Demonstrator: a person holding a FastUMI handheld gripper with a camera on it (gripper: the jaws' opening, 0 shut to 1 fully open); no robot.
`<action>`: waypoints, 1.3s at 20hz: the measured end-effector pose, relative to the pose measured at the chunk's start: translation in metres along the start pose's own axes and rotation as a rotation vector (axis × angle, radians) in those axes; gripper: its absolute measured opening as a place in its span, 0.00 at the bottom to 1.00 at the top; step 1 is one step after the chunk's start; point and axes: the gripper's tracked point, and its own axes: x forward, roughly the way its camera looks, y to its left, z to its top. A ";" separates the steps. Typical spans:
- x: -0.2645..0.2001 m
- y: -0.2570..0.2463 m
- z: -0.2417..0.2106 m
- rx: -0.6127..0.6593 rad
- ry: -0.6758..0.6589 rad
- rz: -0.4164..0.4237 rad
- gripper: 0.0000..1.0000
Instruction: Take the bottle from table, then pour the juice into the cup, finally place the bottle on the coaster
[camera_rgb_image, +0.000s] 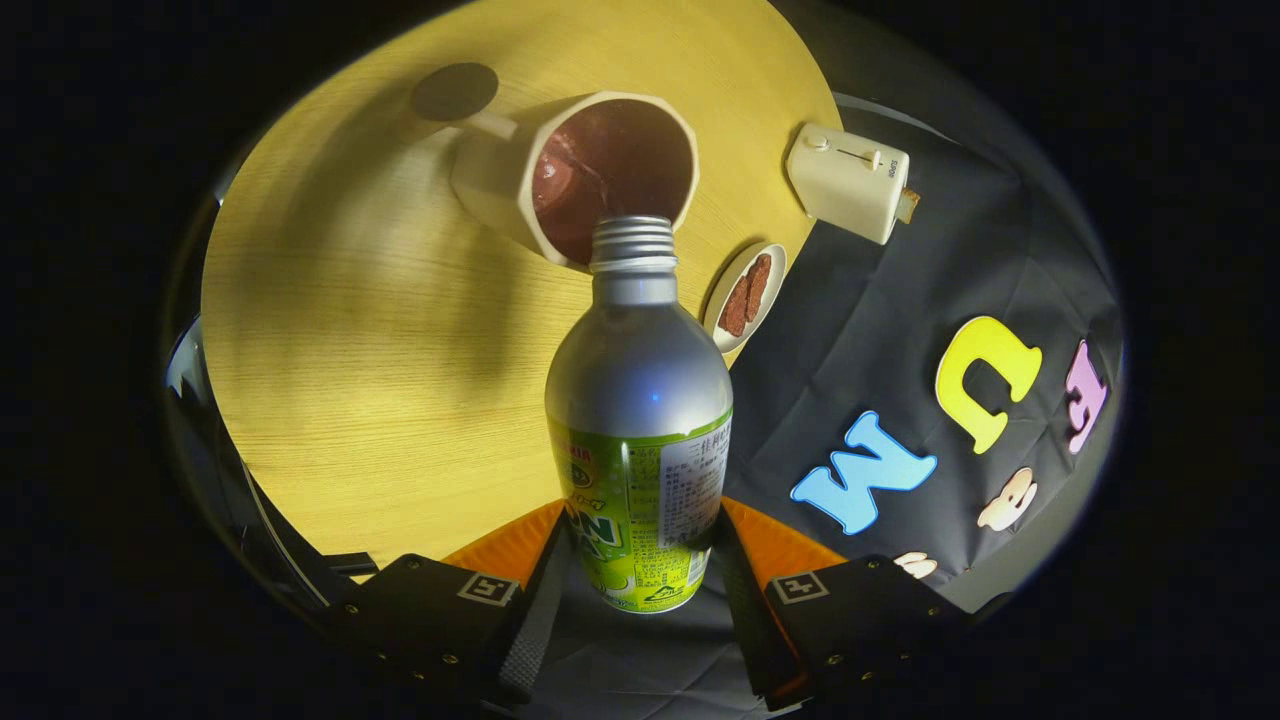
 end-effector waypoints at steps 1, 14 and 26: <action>0.000 -0.001 0.001 -0.006 0.002 0.000 0.77; -0.006 -0.004 0.005 -0.085 0.006 0.006 0.77; 0.001 0.003 -0.004 -0.062 -0.008 -0.012 0.77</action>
